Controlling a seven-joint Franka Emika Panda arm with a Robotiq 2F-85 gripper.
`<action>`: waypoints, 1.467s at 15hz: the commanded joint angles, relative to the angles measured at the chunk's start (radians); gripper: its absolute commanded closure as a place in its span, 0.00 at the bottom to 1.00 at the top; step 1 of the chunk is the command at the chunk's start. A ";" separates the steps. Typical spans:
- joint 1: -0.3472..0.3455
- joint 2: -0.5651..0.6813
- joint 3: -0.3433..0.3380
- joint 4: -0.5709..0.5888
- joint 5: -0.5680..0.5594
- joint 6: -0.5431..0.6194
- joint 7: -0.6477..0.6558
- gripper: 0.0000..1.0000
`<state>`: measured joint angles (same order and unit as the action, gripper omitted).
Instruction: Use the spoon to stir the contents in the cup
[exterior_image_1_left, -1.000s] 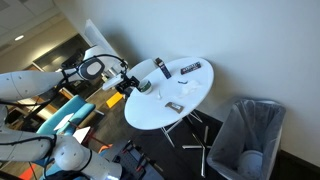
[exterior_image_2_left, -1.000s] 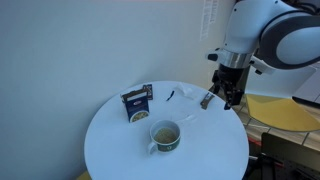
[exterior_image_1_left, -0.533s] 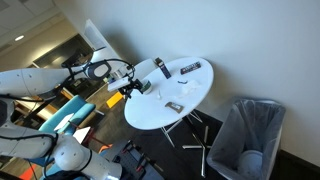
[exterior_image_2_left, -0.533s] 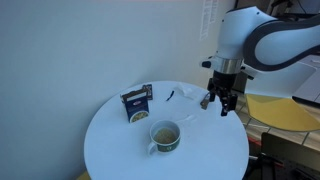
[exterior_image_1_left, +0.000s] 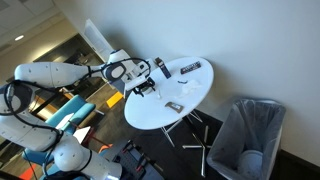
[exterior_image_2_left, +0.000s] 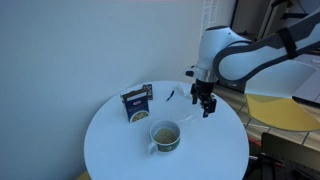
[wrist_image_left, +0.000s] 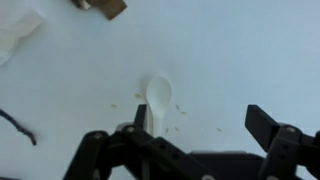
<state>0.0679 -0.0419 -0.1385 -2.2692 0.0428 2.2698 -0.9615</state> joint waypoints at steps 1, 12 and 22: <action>-0.035 0.065 0.043 0.028 0.045 0.119 -0.022 0.00; -0.093 0.244 0.130 0.177 0.099 0.145 0.005 0.00; -0.072 0.364 0.166 0.308 -0.075 0.086 0.216 0.00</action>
<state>-0.0101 0.2926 0.0153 -2.0176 0.0187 2.4022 -0.8149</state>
